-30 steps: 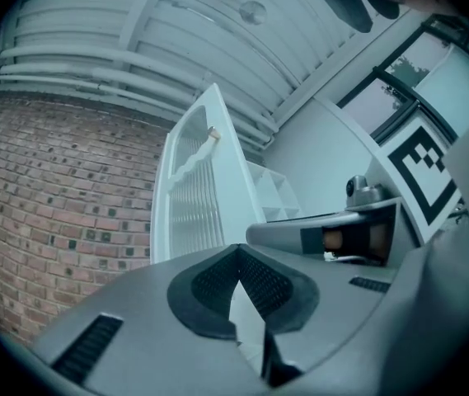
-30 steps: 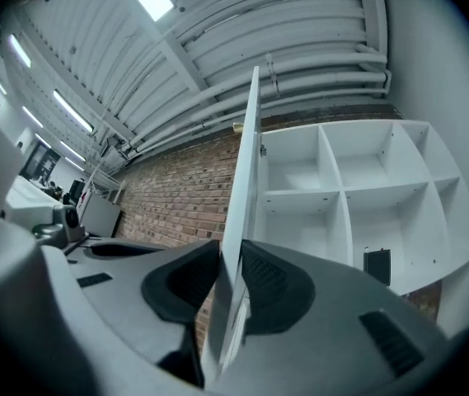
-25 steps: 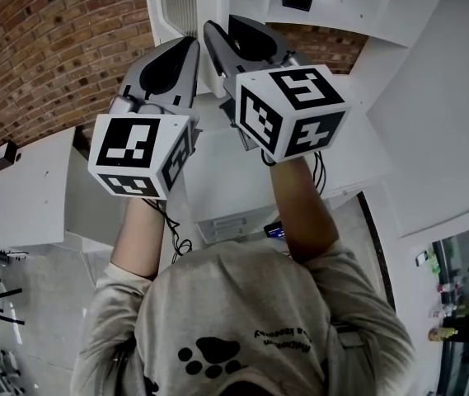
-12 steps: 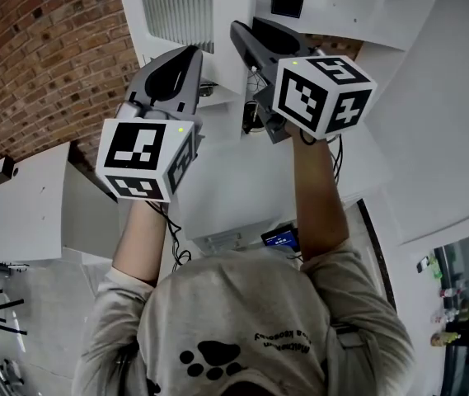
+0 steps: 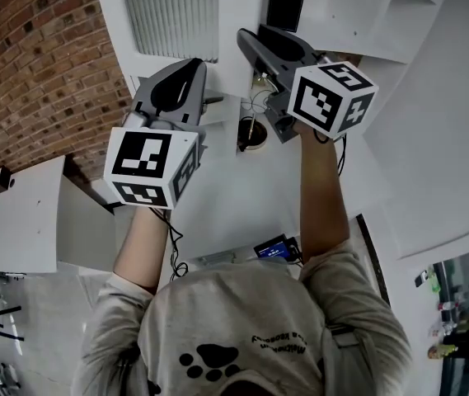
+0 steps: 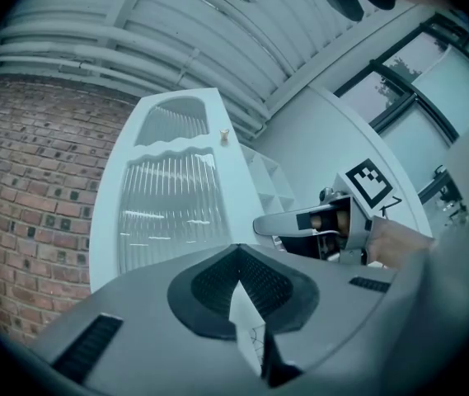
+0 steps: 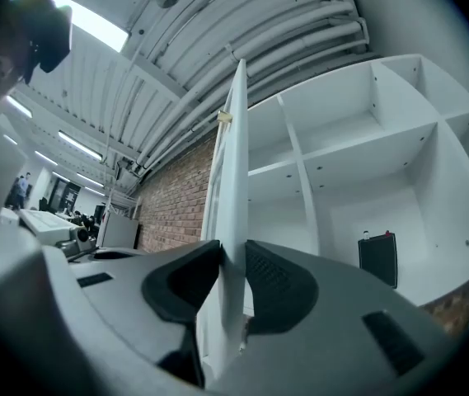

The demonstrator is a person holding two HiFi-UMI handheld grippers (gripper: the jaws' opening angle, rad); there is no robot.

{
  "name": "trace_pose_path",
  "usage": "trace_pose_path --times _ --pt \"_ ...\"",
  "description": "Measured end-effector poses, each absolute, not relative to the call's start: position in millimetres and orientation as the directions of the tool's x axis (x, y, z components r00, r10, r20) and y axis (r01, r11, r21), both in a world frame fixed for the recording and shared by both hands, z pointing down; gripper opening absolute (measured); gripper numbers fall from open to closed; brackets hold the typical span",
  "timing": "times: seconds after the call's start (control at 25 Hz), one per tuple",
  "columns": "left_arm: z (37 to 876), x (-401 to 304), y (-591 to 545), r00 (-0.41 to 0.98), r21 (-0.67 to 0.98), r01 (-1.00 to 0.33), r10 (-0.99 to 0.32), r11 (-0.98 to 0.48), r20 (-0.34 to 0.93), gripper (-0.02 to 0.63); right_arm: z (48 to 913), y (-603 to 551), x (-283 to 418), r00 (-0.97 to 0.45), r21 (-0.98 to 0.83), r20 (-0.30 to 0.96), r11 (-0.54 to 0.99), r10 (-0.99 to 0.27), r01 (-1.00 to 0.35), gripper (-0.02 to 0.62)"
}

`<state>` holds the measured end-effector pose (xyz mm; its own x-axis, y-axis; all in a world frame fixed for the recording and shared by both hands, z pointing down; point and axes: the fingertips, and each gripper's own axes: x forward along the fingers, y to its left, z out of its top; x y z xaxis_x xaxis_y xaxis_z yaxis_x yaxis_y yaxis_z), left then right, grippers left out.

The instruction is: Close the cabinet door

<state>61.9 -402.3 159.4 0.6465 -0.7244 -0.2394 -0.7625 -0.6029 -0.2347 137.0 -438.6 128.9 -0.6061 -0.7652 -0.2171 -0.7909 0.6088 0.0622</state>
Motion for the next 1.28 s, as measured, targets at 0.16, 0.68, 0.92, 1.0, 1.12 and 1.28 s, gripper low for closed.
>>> trace_pose_path --times 0.16,0.68,0.92,1.0,1.12,1.28 --pt "162.4 68.0 -421.9 0.638 -0.234 -0.769 -0.735 -0.595 -0.229 0.009 128.4 -460.8 148.8 -0.638 0.060 -0.225 0.643 -0.736 -0.763 0.100" --pt "159.2 93.6 -463.1 0.641 -0.231 -0.767 -0.733 -0.599 -0.228 0.009 127.9 -501.9 165.5 -0.692 0.059 -0.210 0.698 -0.690 -0.714 0.118" --pt "158.7 107.1 -472.3 0.651 -0.240 -0.758 -0.727 -0.607 -0.220 0.009 128.9 -514.0 168.6 -0.690 0.063 -0.201 0.694 -0.695 -0.718 0.123" --pt "159.1 109.5 -474.7 0.653 -0.238 -0.756 -0.726 -0.610 -0.216 0.009 129.5 -518.7 169.3 -0.691 0.063 -0.197 0.694 -0.696 -0.717 0.124" --pt "159.8 113.5 -478.9 0.651 -0.233 -0.758 -0.730 -0.609 -0.210 0.009 130.2 -525.2 169.8 -0.693 0.063 -0.190 0.696 -0.695 -0.715 0.124" --pt "156.9 123.9 -486.6 0.655 -0.236 -0.755 -0.728 -0.612 -0.202 0.009 129.5 -532.6 169.7 -0.690 0.064 -0.183 0.692 -0.700 -0.719 0.129"
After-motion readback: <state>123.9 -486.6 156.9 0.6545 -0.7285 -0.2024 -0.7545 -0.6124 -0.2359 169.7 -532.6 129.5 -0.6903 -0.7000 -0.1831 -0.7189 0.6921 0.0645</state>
